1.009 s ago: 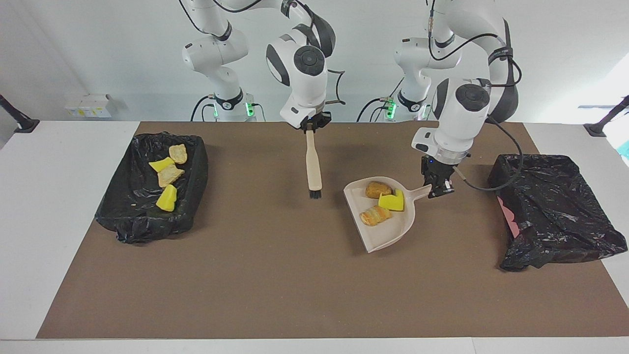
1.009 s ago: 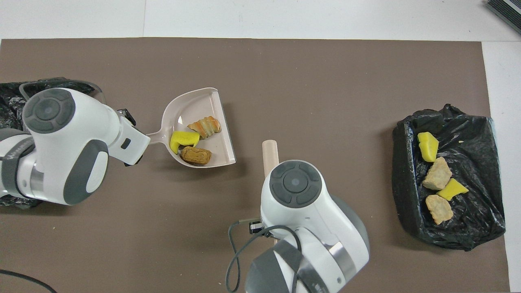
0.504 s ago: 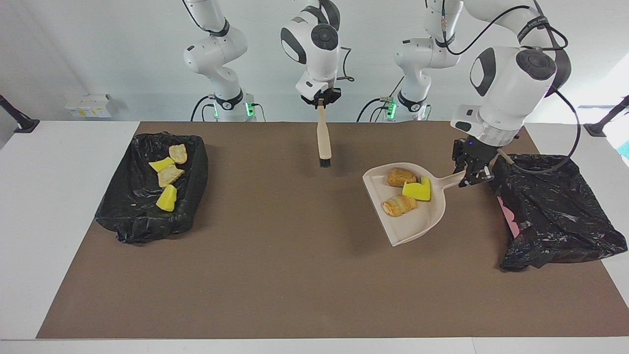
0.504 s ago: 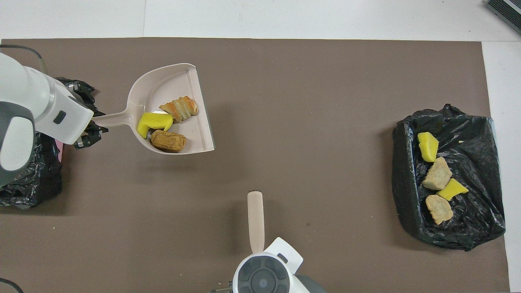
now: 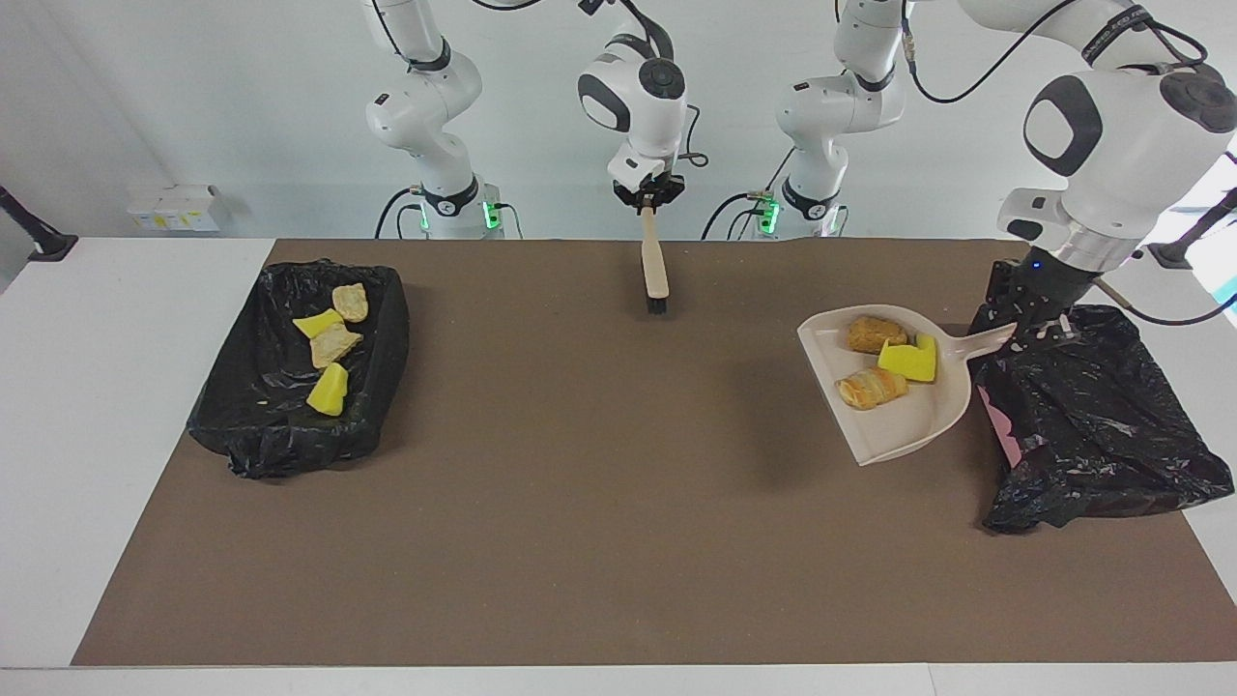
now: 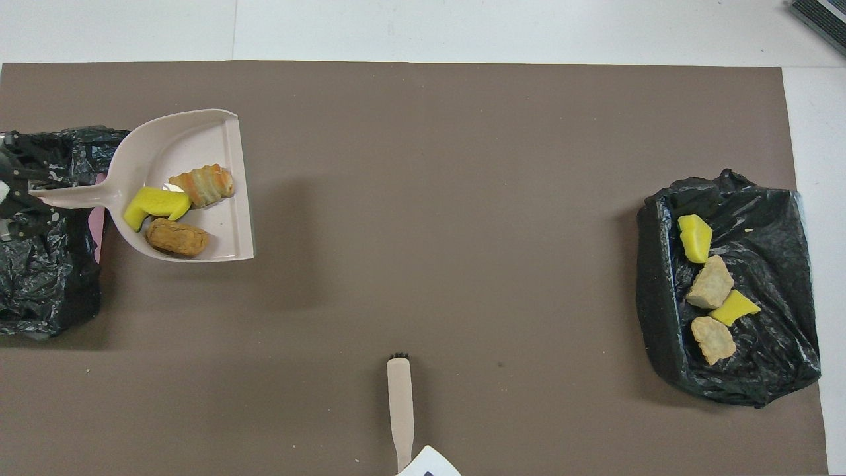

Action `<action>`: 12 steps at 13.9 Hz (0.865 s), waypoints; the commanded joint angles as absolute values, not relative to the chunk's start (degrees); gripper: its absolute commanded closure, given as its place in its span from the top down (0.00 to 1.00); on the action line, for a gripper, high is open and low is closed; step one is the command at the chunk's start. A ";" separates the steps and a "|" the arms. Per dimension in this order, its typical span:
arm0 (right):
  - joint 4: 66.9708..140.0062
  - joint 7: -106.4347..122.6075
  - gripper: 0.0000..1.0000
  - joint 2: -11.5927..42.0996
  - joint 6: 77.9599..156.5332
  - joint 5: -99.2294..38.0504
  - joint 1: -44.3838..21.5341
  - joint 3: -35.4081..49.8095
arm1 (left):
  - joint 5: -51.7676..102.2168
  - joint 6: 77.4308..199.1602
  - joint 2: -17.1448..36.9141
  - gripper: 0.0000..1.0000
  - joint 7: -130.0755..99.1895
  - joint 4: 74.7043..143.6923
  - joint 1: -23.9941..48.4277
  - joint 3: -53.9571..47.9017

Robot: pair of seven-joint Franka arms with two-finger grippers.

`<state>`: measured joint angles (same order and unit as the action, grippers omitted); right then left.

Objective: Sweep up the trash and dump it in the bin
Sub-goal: 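Carry the loaded dustpan with the left gripper to the black bag, then tip the dustpan with the left gripper to dump pieces into the bag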

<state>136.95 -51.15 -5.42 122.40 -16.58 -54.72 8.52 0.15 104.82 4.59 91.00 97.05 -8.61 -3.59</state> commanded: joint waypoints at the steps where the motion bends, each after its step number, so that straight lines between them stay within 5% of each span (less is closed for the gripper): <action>1: 139.47 -53.26 0.00 -6.51 124.01 -17.84 -55.10 8.26 | 1.32 104.32 3.95 0.00 100.94 96.86 -14.48 -3.87; 9: 140.27 -47.13 0.00 -5.54 125.94 -21.43 -54.49 8.17 | -7.63 107.93 5.01 0.00 110.04 94.76 -27.24 -3.78; 10: 140.45 -46.50 0.02 -5.45 126.12 -21.97 -54.41 8.17 | -8.86 108.36 5.88 0.00 111.52 94.14 -28.38 -3.78; 12: 140.36 -46.32 0.24 -5.19 126.04 -22.06 -53.18 8.17 | -14.03 110.90 6.41 0.00 115.47 93.87 -29.09 -3.78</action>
<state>139.57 -48.99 -5.36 124.56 -20.03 -54.59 8.21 -10.20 108.93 4.98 112.07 95.87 -27.78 -3.07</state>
